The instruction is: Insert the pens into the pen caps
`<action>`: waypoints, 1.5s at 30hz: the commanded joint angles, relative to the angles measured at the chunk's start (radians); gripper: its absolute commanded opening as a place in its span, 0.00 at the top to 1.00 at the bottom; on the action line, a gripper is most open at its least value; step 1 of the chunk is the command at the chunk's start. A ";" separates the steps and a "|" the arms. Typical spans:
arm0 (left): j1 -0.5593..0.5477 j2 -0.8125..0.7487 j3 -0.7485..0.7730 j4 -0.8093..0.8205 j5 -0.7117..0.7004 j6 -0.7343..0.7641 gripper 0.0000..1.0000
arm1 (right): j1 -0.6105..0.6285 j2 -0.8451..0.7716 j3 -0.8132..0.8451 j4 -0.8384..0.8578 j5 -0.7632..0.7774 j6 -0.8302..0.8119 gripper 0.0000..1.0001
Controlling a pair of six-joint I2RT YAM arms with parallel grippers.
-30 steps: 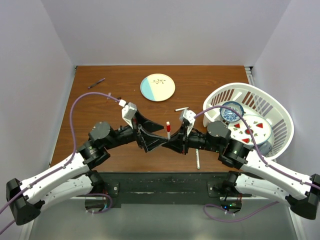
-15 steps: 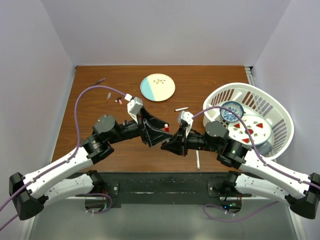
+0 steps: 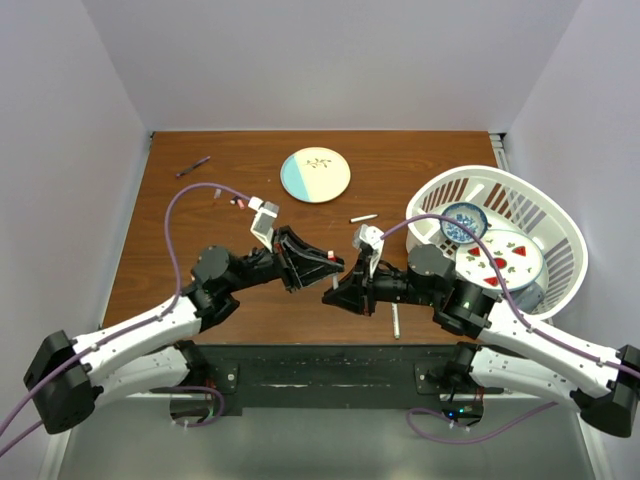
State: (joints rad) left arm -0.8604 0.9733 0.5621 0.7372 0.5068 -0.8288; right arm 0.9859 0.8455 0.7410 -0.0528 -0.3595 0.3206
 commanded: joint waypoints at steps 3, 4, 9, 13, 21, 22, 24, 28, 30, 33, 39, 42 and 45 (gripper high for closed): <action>-0.074 0.068 -0.174 0.182 0.098 -0.188 1.00 | -0.009 -0.005 0.158 0.188 0.238 -0.064 1.00; -0.075 0.068 -0.200 0.192 0.087 -0.193 1.00 | -0.012 0.000 0.173 0.185 0.255 -0.072 1.00; -0.106 0.079 -0.248 0.192 0.056 -0.167 1.00 | -0.023 0.055 0.279 0.159 0.260 -0.104 1.00; -0.155 0.140 -0.287 0.298 0.050 -0.182 1.00 | -0.027 0.095 0.334 0.157 0.248 -0.109 1.00; -0.213 0.179 -0.303 0.278 0.032 -0.113 1.00 | -0.075 0.156 0.501 0.073 0.229 -0.149 1.00; -0.215 0.179 -0.312 0.280 0.027 -0.113 1.00 | -0.084 0.164 0.518 0.067 0.223 -0.149 1.00; -0.215 0.179 -0.332 0.286 0.024 -0.116 1.00 | -0.121 0.175 0.551 0.070 0.196 -0.130 1.00; -0.255 0.222 -0.341 0.405 0.018 -0.130 1.00 | -0.179 0.214 0.571 0.116 0.121 -0.048 1.00; -0.265 0.258 -0.335 0.454 0.032 -0.144 1.00 | -0.185 0.228 0.560 0.158 0.103 -0.032 1.00; -0.270 0.292 -0.356 0.543 0.052 -0.170 1.00 | -0.210 0.245 0.543 0.221 0.048 0.006 1.00; -0.270 0.225 -0.338 0.513 0.027 -0.164 1.00 | -0.242 0.277 0.566 0.200 -0.022 0.031 1.00; -0.259 0.134 -0.267 0.352 -0.045 -0.121 1.00 | -0.242 0.235 0.465 0.211 -0.048 0.044 1.00; -0.201 0.065 -0.149 0.158 -0.071 -0.075 1.00 | -0.243 0.154 0.303 0.211 -0.050 0.061 0.99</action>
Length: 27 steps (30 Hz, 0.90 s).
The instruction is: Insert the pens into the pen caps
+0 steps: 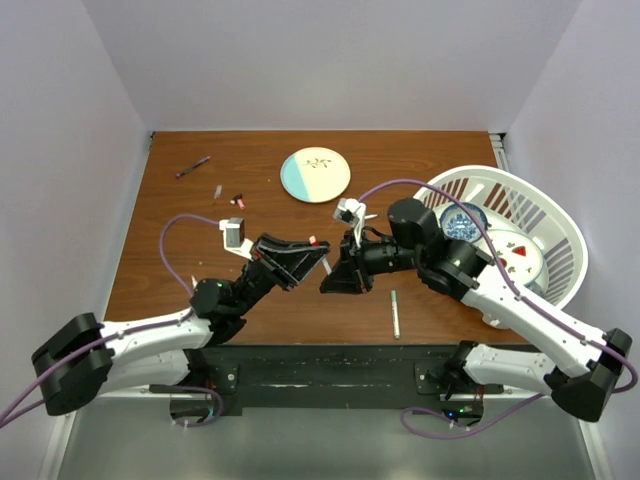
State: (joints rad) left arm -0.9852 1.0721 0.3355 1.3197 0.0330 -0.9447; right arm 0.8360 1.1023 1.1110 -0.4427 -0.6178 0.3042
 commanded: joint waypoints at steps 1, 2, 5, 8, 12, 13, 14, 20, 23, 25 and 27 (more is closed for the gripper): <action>-0.023 -0.053 0.108 -0.512 0.407 0.046 1.00 | -0.092 -0.131 -0.112 0.602 0.205 0.079 0.95; 0.005 -0.060 0.137 -0.555 0.409 0.050 1.00 | -0.092 -0.154 -0.188 0.586 0.208 0.079 0.90; 0.098 -0.067 0.252 -0.746 0.395 0.102 1.00 | -0.092 -0.243 -0.296 0.503 0.181 0.066 0.63; 0.173 -0.061 0.332 -0.911 0.346 0.161 1.00 | -0.094 -0.352 -0.382 0.396 0.161 0.056 0.37; 0.255 -0.015 0.344 -1.079 0.205 0.230 1.00 | -0.094 -0.438 -0.454 0.276 0.124 0.061 0.11; 0.261 0.027 0.333 -1.109 0.187 0.230 1.00 | -0.092 -0.456 -0.468 0.262 0.131 0.071 0.09; 0.269 0.054 0.326 -1.125 0.170 0.230 1.00 | -0.092 -0.490 -0.493 0.245 0.165 0.076 0.08; 0.296 0.276 0.300 -1.159 0.105 0.178 1.00 | -0.094 -0.507 -0.453 0.101 0.369 0.128 0.07; 0.296 0.363 0.306 -1.149 0.110 0.166 0.97 | -0.091 -0.460 -0.412 0.033 0.438 0.147 0.07; 0.296 0.414 0.304 -1.142 0.113 0.141 0.93 | -0.094 -0.418 -0.399 -0.005 0.539 0.177 0.07; 0.296 0.440 0.300 -1.139 0.113 0.126 0.84 | -0.092 -0.375 -0.390 -0.074 0.616 0.210 0.09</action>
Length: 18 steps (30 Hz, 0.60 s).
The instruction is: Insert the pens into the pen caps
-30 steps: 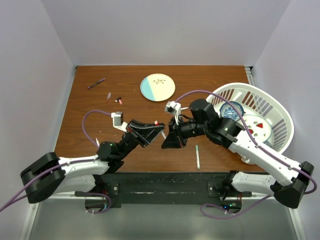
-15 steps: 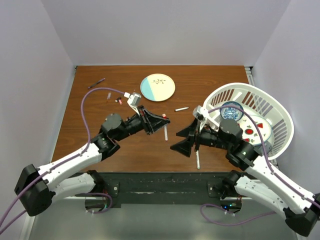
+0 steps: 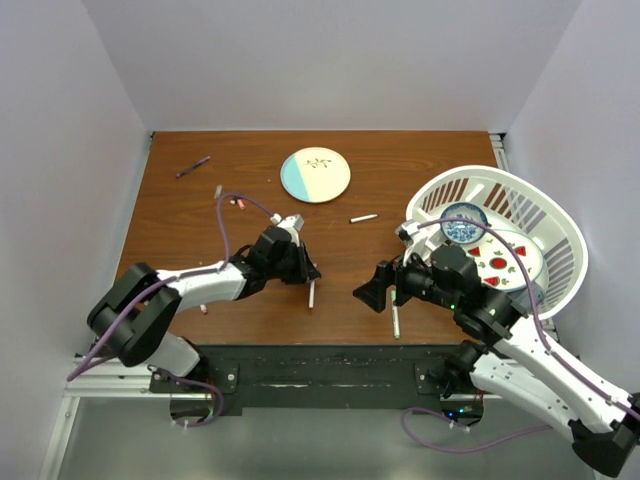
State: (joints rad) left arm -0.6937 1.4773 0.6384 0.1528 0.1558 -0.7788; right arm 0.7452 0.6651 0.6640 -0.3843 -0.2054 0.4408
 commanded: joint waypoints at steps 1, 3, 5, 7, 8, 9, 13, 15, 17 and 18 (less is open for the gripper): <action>0.005 0.058 -0.005 0.027 -0.009 -0.045 0.81 | -0.001 0.073 0.055 -0.149 0.277 0.103 0.11; 0.005 0.081 -0.006 0.019 -0.009 -0.051 0.76 | -0.001 0.112 0.037 -0.186 0.343 0.156 0.14; 0.005 0.081 -0.012 0.014 -0.010 -0.060 0.70 | -0.001 0.143 0.014 -0.194 0.395 0.179 0.17; 0.005 0.057 -0.019 0.008 -0.021 -0.063 0.66 | 0.000 0.184 0.005 -0.200 0.444 0.202 0.20; 0.005 0.045 -0.020 0.002 -0.027 -0.062 0.60 | -0.001 0.195 0.002 -0.205 0.461 0.208 0.21; 0.005 0.028 -0.022 -0.005 -0.035 -0.056 0.56 | 0.000 0.209 -0.003 -0.203 0.472 0.213 0.21; 0.006 -0.112 -0.025 -0.064 -0.116 -0.043 0.32 | -0.001 0.263 -0.020 -0.191 0.523 0.226 0.25; 0.017 -0.182 -0.026 -0.113 -0.153 -0.050 0.25 | -0.001 0.298 -0.036 -0.163 0.528 0.240 0.28; 0.029 -0.231 -0.034 -0.145 -0.196 -0.068 0.21 | 0.003 0.330 -0.056 -0.125 0.509 0.245 0.31; 0.045 -0.283 -0.039 -0.195 -0.231 -0.074 0.20 | 0.008 0.340 -0.061 -0.119 0.514 0.257 0.32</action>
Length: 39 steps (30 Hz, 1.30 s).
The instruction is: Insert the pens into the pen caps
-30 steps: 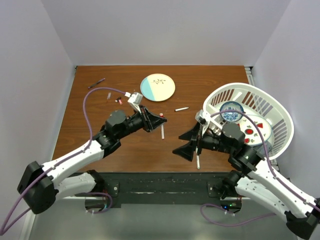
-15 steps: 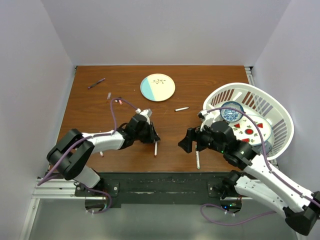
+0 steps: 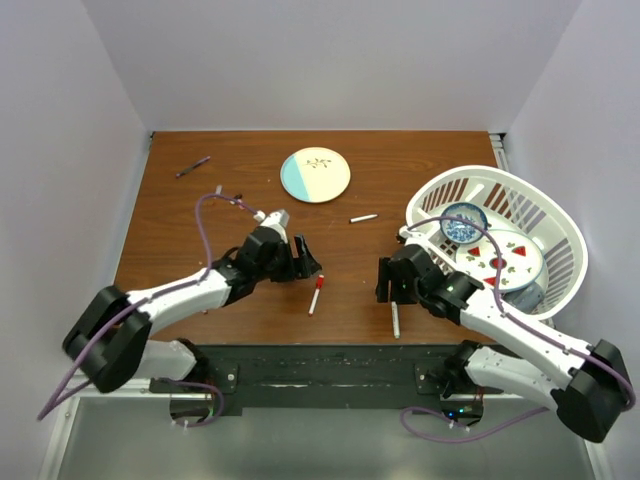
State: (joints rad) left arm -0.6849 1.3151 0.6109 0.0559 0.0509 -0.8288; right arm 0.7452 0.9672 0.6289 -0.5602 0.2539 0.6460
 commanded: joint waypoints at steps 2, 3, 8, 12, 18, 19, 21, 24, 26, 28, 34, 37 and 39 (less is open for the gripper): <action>0.054 -0.172 -0.025 -0.148 -0.176 -0.055 0.18 | 0.017 0.047 -0.044 0.084 0.070 0.060 0.33; 0.074 -0.229 -0.030 -0.203 -0.236 -0.067 0.18 | 0.017 0.062 -0.052 0.094 0.079 0.064 0.33; 0.137 -0.408 -0.071 -0.378 -0.439 -0.177 0.12 | 0.022 0.114 -0.093 0.169 0.071 0.080 0.35; 0.168 -0.539 -0.074 -0.503 -0.563 -0.190 0.06 | 0.026 0.166 -0.123 0.212 0.090 0.096 0.38; 0.212 -0.556 -0.068 -0.629 -0.628 -0.220 0.03 | 0.049 0.245 -0.152 0.281 0.074 0.124 0.54; 0.219 -0.553 -0.072 -0.643 -0.632 -0.233 0.03 | 0.063 0.251 -0.153 0.293 0.073 0.132 0.59; 0.243 -0.541 -0.076 -0.694 -0.652 -0.269 0.03 | 0.082 0.272 -0.149 0.339 0.064 0.158 0.74; 0.283 -0.524 -0.073 -0.737 -0.693 -0.271 0.04 | 0.111 0.340 -0.106 0.393 0.074 0.190 0.85; 0.300 -0.511 -0.069 -0.755 -0.718 -0.294 0.06 | 0.126 0.382 -0.048 0.422 0.076 0.204 0.87; 0.323 -0.481 -0.062 -0.771 -0.711 -0.305 0.07 | 0.129 0.442 -0.005 0.460 0.061 0.236 0.91; 0.400 -0.355 -0.075 -0.699 -0.738 -0.262 0.10 | 0.128 0.556 0.083 0.545 0.025 0.302 0.87; 0.406 -0.292 -0.103 -0.670 -0.753 -0.286 0.12 | 0.129 0.551 0.101 0.556 -0.005 0.302 0.67; 0.406 -0.260 -0.117 -0.627 -0.735 -0.283 0.14 | 0.129 0.536 0.107 0.542 -0.007 0.275 0.60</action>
State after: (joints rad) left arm -0.2882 1.0069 0.5220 -0.6434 -0.6380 -1.0901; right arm 0.8696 1.5230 0.6952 -0.0502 0.2676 0.9104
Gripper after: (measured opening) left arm 0.876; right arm 0.339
